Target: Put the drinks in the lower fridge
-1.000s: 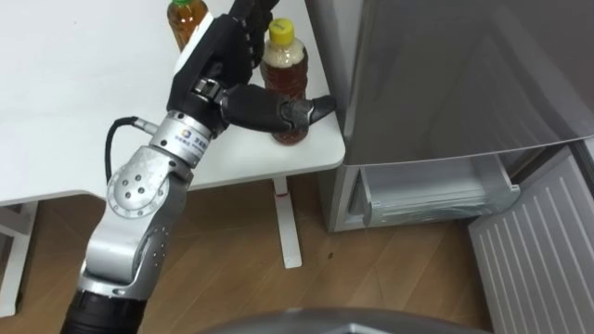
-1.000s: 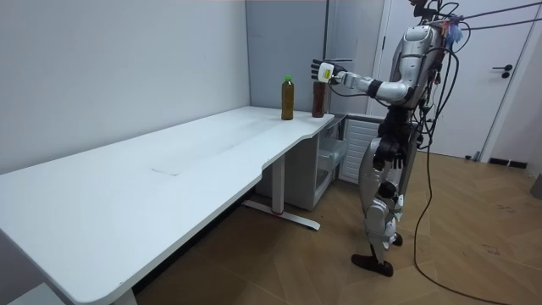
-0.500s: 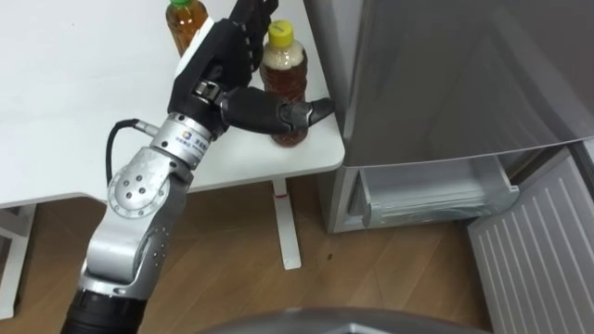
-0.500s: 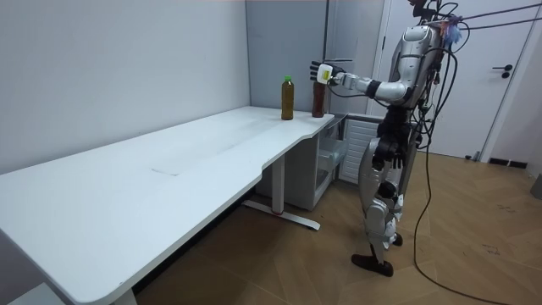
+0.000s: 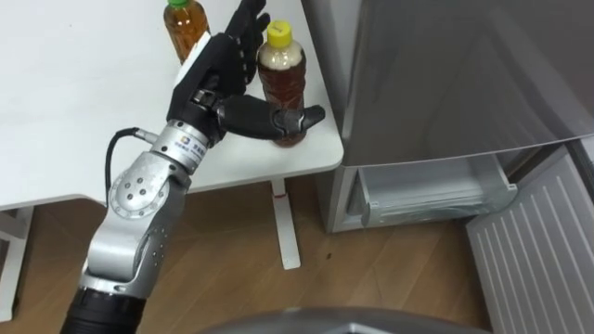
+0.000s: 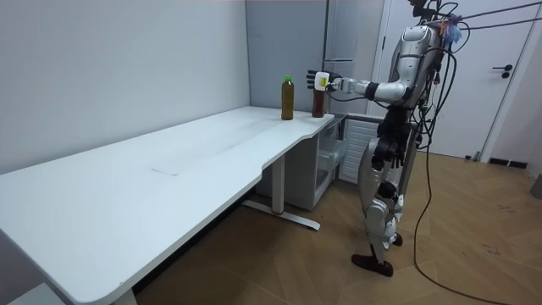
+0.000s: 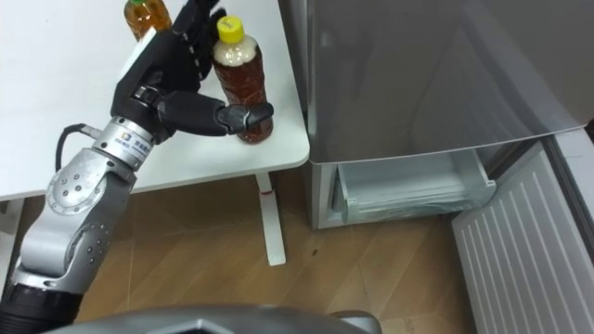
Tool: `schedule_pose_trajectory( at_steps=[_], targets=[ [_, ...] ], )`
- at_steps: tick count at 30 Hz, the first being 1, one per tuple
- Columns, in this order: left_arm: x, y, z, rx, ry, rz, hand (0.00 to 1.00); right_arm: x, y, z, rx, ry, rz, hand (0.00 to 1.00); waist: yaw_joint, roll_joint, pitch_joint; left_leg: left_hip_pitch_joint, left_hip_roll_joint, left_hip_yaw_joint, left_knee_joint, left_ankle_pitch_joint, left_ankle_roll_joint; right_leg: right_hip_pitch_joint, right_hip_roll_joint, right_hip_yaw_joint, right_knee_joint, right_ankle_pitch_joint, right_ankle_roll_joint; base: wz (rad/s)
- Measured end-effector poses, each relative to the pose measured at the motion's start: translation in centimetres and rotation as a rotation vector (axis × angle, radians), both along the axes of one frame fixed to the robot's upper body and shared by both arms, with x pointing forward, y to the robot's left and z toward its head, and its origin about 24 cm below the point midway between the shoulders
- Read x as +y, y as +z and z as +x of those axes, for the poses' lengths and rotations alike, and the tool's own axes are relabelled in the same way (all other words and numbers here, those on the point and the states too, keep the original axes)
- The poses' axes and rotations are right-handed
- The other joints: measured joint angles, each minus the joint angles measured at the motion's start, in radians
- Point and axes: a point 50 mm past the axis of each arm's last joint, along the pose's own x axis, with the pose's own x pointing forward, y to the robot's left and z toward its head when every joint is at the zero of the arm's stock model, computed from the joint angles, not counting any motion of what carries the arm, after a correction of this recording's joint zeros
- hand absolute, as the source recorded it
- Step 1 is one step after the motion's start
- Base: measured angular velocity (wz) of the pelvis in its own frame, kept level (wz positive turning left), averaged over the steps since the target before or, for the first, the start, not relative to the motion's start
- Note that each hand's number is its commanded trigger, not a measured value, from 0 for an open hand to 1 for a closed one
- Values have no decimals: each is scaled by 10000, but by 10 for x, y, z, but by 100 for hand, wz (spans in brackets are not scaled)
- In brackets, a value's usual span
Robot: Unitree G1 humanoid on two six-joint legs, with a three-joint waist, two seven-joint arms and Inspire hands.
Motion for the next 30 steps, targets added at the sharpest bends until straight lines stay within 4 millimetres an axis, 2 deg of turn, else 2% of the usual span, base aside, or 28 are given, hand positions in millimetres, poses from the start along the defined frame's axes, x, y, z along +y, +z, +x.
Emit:
schedule_pose_trajectory(
  at_steps=[2,5,19,20,21,22,23,30],
  targets=[
    [0,0,0,2,4,0,0,0,0,0,-20,-75,-25,0,-1,60,-35,-5,5,34,-15,0,0,-87,0,25,23,0,-1,-4],
    [0,0,0,5,5,0,0,-1,0,0,-45,-152,-39,0,-12,114,-41,4,6,40,-26,0,0,-86,0,29,38,1,-1,0],
    [6,-9,1,514,496,64,0,-2,0,-1,75,-448,-104,0,-50,136,7,10,38,79,-83,8,1,-102,10,74,169,2,-3,0],
    [6,-9,2,514,504,64,18,-2,0,-1,74,-449,-105,0,-49,136,9,10,38,79,-85,8,1,-104,10,74,169,2,-2,0],
    [6,-9,2,515,509,62,54,-2,0,-1,73,-449,-104,0,-55,135,9,11,38,79,-89,8,1,-105,10,74,169,2,-2,0],
    [6,-9,2,516,527,62,68,-2,0,-1,72,-449,-98,0,-68,134,10,15,38,79,-94,8,1,-103,11,74,169,2,-3,0],
    [7,-10,2,520,575,61,100,-2,0,-1,72,-449,-97,0,-70,133,11,17,38,79,-96,8,2,-104,11,74,169,2,-2,0],
    [8,-9,2,526,738,64,100,-1,0,-1,56,-446,-80,0,-80,115,22,29,38,79,-143,8,1,-109,12,73,157,1,-2,0]
  ],
)
